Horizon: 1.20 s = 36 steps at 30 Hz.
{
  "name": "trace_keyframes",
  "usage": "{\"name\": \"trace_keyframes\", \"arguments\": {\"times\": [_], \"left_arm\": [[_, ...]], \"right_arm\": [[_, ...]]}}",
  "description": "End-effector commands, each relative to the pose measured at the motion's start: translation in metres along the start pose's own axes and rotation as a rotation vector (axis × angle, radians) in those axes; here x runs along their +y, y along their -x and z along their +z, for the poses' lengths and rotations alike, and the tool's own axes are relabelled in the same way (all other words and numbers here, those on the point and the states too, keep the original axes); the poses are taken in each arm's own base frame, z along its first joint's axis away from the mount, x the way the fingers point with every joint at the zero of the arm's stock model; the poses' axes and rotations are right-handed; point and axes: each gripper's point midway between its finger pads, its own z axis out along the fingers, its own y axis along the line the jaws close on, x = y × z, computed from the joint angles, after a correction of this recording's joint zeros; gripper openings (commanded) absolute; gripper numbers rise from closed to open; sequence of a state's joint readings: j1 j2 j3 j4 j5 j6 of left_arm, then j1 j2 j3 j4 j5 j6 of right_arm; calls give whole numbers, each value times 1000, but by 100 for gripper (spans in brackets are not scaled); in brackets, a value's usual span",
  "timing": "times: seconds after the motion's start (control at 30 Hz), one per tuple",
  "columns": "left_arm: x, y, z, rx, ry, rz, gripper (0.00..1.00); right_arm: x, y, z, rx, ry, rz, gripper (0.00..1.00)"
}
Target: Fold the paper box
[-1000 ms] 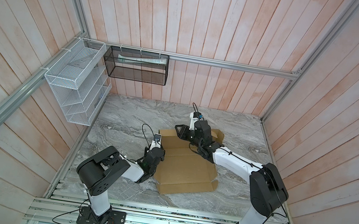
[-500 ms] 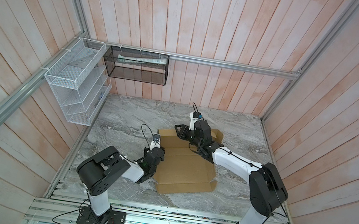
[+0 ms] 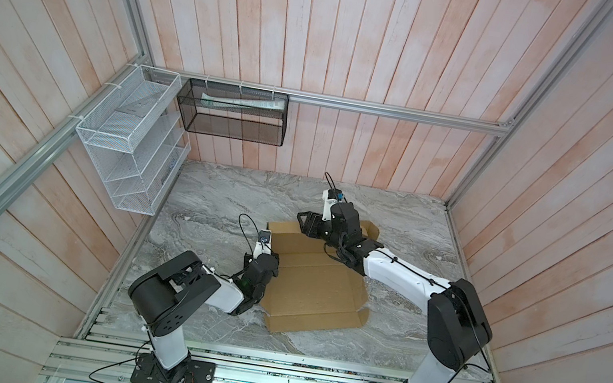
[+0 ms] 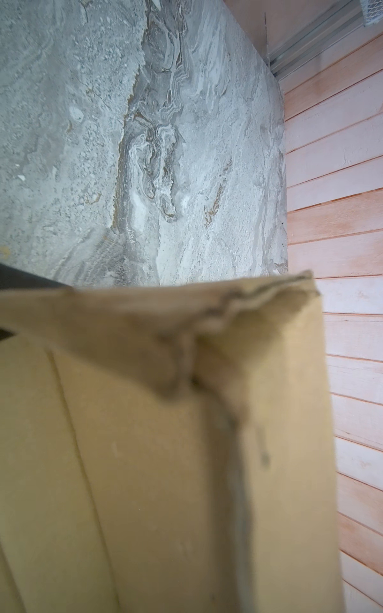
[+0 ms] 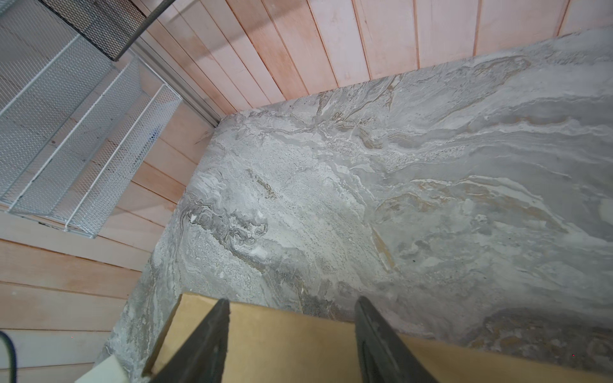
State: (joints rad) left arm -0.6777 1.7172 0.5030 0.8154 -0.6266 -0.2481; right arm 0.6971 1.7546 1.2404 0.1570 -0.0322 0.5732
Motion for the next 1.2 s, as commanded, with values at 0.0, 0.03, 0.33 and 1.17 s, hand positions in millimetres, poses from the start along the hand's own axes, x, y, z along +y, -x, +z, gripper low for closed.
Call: {"name": "trace_keyframes", "arguments": {"times": [0.0,0.03,0.33,1.17], "left_arm": [[7,-3,-4,5,-4,-29,0],[9,-4,-4,4,-4,-36,0],[16,-2,-8,-1,-11,-42,0],[18,5,-10,-16,-27,-16,0]], "right_arm": [[-7,12,-26,-21,-54,-55,66],[-10,13,-32,-23,-66,-59,66],[-33,17,-75,-42,-162,-94,71],[-100,24,-111,-40,-232,-20,74]]}}
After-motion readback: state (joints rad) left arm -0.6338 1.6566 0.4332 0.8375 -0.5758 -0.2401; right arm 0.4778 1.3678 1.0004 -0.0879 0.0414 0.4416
